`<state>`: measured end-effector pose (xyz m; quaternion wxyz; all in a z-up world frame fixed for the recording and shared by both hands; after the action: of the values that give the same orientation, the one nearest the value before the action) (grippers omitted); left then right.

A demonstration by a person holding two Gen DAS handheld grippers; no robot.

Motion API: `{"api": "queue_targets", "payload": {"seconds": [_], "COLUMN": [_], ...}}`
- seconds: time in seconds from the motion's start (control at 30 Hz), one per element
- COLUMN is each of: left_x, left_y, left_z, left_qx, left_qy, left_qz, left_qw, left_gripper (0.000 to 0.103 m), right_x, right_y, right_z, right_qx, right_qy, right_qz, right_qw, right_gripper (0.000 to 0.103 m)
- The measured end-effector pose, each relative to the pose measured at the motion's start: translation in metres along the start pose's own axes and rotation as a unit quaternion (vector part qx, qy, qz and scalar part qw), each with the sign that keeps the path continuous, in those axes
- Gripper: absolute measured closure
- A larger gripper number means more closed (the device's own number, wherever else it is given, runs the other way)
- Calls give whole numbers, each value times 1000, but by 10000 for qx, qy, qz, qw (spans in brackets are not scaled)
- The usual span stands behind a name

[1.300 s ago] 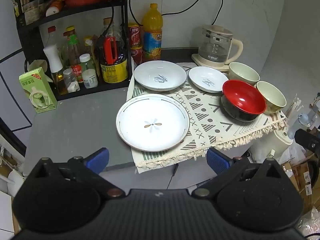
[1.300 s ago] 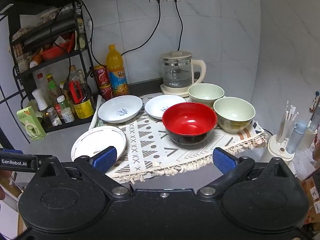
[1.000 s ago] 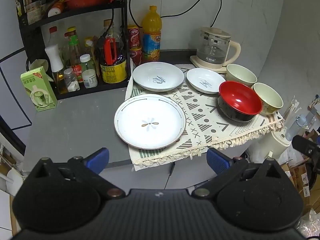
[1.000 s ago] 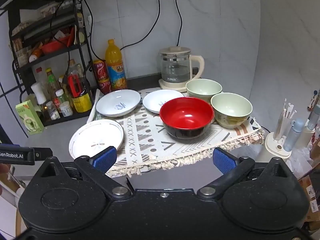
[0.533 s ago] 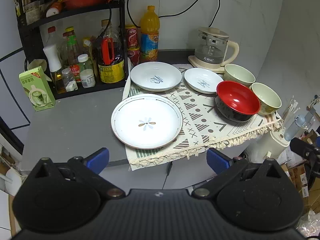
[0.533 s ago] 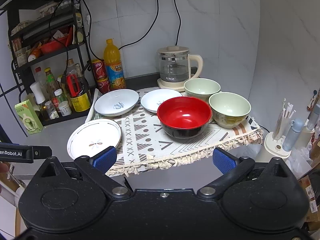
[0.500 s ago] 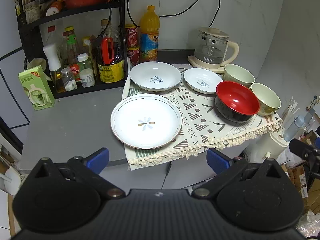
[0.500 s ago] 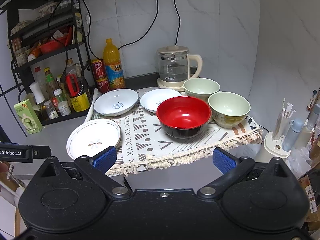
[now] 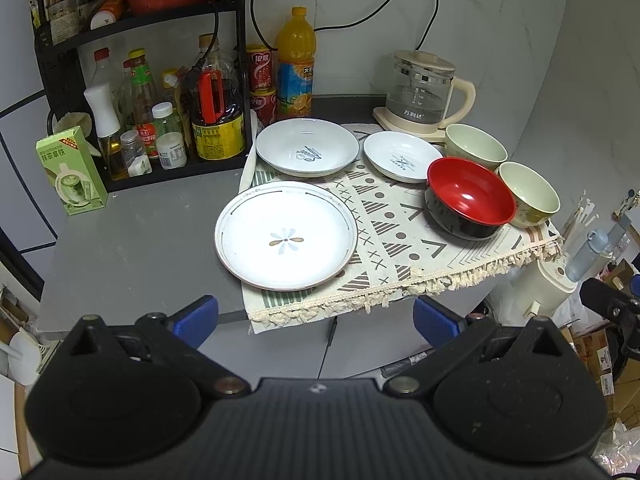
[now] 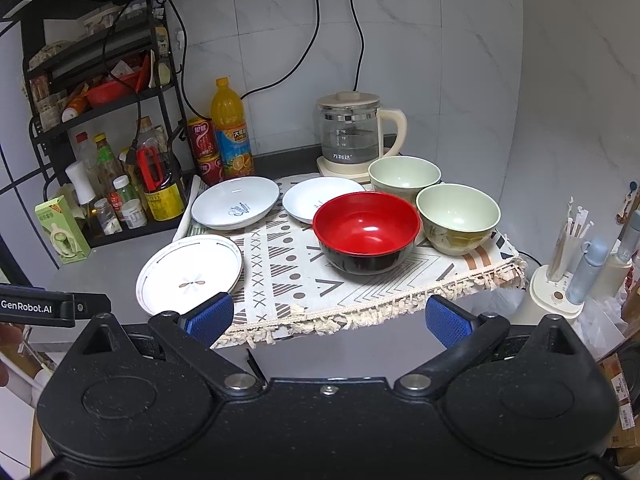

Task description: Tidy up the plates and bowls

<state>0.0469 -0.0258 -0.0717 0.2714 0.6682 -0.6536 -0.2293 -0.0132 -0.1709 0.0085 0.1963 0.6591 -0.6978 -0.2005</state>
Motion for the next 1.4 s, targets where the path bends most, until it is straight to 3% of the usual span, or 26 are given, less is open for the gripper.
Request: {"api": "queue_targets", "payload": {"seconds": [0.9, 1.33, 1.4], "left_x": [1, -1, -1], "left_y": [20, 11, 8], "left_z": [6, 0, -2], "left_qx": [52, -3, 57], "left_qy": [51, 30, -98], "left_qz": [-78, -96, -235], "left_qw": [9999, 9999, 9997], "left_gripper": [0, 1, 1], "right_x": [3, 7, 9], "right_y": [11, -9, -15], "right_z": [2, 9, 10], "right_qx": [11, -182, -220], "right_qy": [54, -30, -39], "right_qz": [-14, 23, 25], "right_qw": [10000, 9998, 9997], "right_gripper": [0, 0, 0]}}
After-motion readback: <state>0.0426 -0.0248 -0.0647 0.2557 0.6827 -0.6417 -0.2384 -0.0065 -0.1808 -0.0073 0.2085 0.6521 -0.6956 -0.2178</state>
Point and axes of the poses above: each gripper's, at about its wrist camera, not at the fingertips, and y roughly against the way its jaws point, x to its right, z to its underside, the point moved 10 cm from there along -y, roughly the way its jaws point, and after that the axes turned 7 degrees about x, right-handed, at the moved point
